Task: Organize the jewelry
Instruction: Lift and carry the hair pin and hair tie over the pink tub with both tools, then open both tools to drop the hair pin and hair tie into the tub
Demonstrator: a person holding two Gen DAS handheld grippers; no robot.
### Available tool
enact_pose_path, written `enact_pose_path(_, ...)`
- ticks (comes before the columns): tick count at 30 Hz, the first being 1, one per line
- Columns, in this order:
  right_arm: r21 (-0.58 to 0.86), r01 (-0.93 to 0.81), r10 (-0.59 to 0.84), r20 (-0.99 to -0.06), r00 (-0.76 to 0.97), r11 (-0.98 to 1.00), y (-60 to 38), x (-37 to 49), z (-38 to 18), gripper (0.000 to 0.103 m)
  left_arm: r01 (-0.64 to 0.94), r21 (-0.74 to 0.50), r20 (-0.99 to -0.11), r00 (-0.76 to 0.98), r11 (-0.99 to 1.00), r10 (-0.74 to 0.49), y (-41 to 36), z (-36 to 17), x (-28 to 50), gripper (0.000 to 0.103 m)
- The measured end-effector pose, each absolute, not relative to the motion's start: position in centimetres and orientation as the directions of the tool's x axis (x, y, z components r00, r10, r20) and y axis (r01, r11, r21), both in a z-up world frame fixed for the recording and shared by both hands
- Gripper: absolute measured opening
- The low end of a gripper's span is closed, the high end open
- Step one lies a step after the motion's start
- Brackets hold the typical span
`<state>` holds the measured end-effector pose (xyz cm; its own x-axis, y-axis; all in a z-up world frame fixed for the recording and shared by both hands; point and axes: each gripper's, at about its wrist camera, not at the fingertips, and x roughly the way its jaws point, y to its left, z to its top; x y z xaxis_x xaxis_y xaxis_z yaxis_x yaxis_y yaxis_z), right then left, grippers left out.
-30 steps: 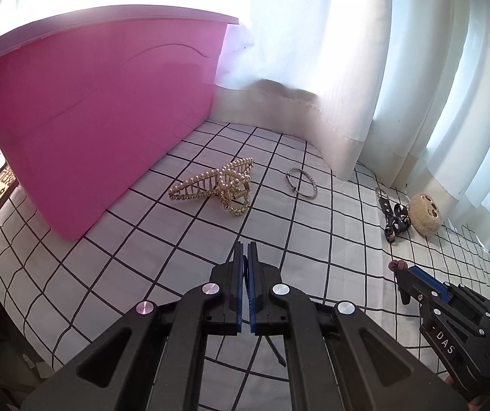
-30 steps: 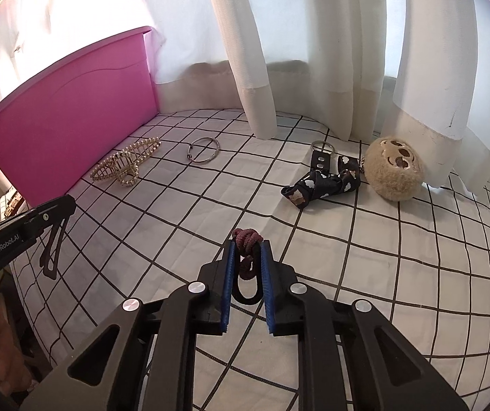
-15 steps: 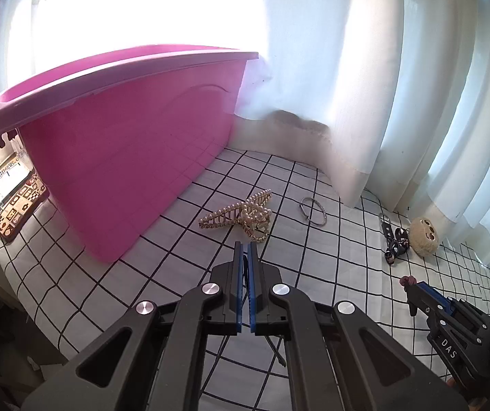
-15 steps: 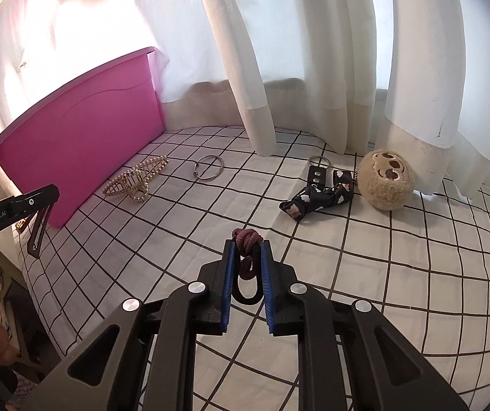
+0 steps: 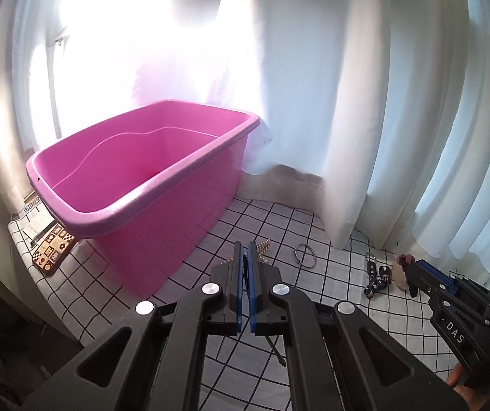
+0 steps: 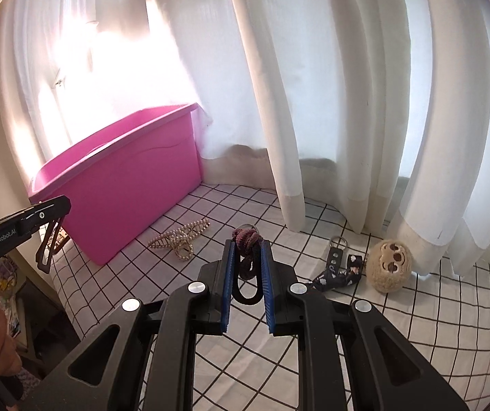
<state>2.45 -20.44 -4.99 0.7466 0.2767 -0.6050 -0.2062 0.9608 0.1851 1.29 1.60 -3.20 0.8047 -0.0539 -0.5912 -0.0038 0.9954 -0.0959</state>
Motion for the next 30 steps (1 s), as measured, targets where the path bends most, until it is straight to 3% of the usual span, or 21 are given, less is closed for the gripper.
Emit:
enact_pose_path(9, 0.165, -0.325, 0.361, -0.544, 0.758, 0.931, -16.8, 5.5, 0.9, 0.015, -0.047, -0.109, -0.543, 0.840, 0.993, -0.020, 4.0, 1.8, 1.9, 0.003)
enact_pose_path(18, 0.179, -0.401, 0.436, -0.482, 0.760, 0.898, -10.0, 11.6, 6.3, 0.015, -0.072, -0.117, -0.509, 0.861, 0.990, 0.002, 10.2, 5.1, 7.9, 0.003)
enact_pose_path(30, 0.195, -0.509, 0.528, -0.521, 0.670, 0.838, 0.5, 21.1, 7.5, 0.015, -0.171, -0.086, -0.581, 0.809, 0.982, 0.090, 18.4, 4.2, 15.9, 0.003)
